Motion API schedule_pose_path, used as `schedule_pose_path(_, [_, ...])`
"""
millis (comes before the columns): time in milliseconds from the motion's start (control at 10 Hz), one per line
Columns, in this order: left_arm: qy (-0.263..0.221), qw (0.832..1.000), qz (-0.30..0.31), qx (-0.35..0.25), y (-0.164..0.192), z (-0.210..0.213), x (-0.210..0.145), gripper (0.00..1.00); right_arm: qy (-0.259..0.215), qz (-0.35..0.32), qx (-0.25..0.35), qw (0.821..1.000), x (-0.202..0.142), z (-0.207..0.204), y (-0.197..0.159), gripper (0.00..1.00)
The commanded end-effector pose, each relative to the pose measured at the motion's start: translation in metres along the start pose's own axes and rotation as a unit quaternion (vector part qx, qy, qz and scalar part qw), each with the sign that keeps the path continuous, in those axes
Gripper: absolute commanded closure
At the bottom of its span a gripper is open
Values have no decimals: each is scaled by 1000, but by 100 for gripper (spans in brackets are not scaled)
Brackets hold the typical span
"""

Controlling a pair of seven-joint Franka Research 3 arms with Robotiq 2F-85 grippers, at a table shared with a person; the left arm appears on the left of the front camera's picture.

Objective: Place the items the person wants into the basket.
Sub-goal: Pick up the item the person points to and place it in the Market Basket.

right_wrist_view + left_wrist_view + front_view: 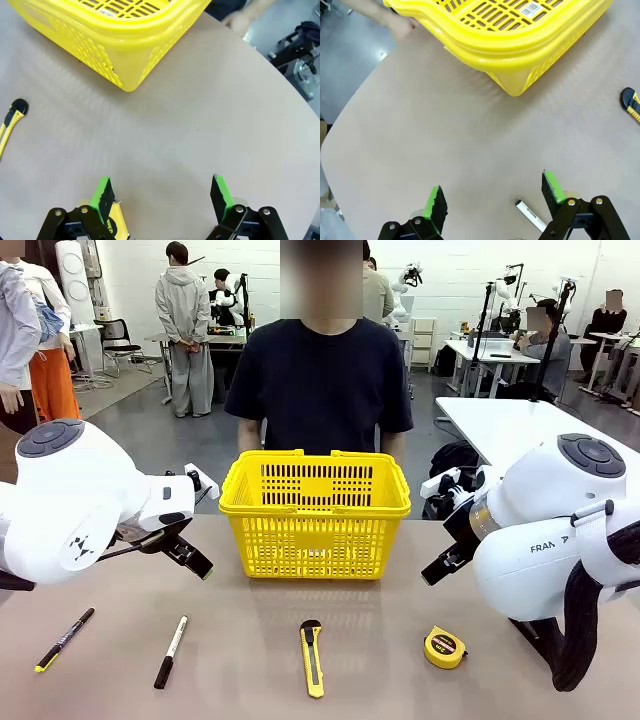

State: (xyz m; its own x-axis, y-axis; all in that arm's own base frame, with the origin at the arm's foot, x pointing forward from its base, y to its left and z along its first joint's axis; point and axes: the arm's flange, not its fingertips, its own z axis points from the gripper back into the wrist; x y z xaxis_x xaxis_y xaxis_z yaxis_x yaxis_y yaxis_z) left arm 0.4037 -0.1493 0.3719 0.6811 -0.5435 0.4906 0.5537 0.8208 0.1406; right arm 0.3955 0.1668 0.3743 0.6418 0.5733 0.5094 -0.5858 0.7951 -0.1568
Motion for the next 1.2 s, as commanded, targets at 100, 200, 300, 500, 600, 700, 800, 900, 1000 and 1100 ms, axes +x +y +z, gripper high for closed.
schedule_pose_path(100, [0,1000,0,0,0,0,0,0,0,0,0,1000,0,0,0,0])
schedule_pose_path(200, [0,1000,0,0,0,0,0,0,0,0,0,1000,0,0,0,0])
schedule_pose_path(300, [0,1000,0,0,0,0,0,0,0,0,0,1000,0,0,0,0])
schedule_pose_path(500, [0,1000,0,0,0,0,0,0,0,0,0,1000,0,0,0,0])
schedule_pose_path(600, [0,1000,0,0,0,0,0,0,0,0,0,1000,0,0,0,0])
schedule_pose_path(700, [0,1000,0,0,0,0,0,0,0,0,0,1000,0,0,0,0])
schedule_pose_path(800, [0,1000,0,0,0,0,0,0,0,0,0,1000,0,0,0,0])
schedule_pose_path(900, [0,1000,0,0,0,0,0,0,0,0,0,1000,0,0,0,0])
schedule_pose_path(1000, [0,1000,0,0,0,0,0,0,0,0,0,1000,0,0,0,0])
schedule_pose_path(1100, [0,1000,0,0,0,0,0,0,0,0,0,1000,0,0,0,0])
